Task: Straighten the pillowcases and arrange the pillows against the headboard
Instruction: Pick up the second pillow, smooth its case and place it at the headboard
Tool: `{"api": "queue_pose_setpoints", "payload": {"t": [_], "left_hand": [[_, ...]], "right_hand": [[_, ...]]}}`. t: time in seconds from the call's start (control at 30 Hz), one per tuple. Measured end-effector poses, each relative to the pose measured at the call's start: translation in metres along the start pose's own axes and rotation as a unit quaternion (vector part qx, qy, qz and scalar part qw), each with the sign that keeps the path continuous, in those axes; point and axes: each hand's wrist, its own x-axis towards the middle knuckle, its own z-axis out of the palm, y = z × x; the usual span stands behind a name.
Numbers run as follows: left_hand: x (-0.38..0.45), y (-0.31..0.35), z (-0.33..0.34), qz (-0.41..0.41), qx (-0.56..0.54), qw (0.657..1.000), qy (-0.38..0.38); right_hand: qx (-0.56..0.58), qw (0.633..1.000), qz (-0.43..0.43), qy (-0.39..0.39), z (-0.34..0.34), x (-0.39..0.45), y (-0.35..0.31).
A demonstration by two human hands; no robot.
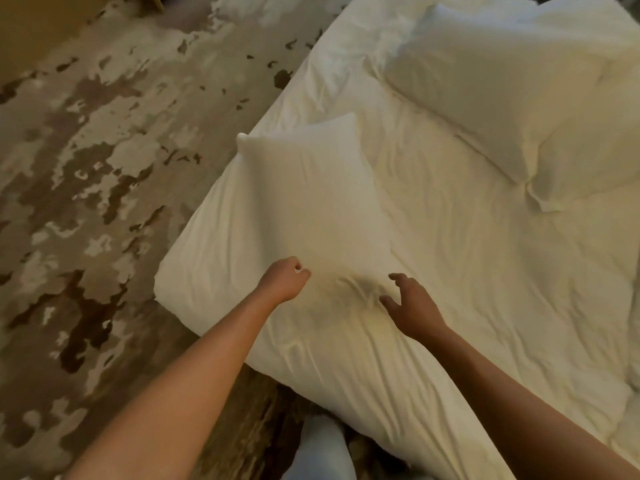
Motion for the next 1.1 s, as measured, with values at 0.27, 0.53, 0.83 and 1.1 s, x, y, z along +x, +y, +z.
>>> {"api": "queue_pose_setpoints", "payload": {"t": [0.27,0.53,0.83,1.1], "left_hand": [[0.084,-0.052,0.006,-0.127,-0.109,0.984,0.060],[0.132,-0.086,0.040,-0.198,-0.217,0.955,0.043],[0.151,-0.088,0.063,-0.230,-0.228,0.942,0.089],[0.160,-0.103,0.068,-0.207,-0.339,0.917,0.046]], "right_hand": [[-0.029,0.998,-0.040,-0.034,0.057,0.096,-0.068],[-0.124,0.992,0.002,-0.031,0.110,0.131,-0.071],[-0.129,0.991,0.003,-0.031,0.116,0.145,-0.056],[-0.138,0.990,-0.008,-0.021,0.120,0.141,-0.051]]}}
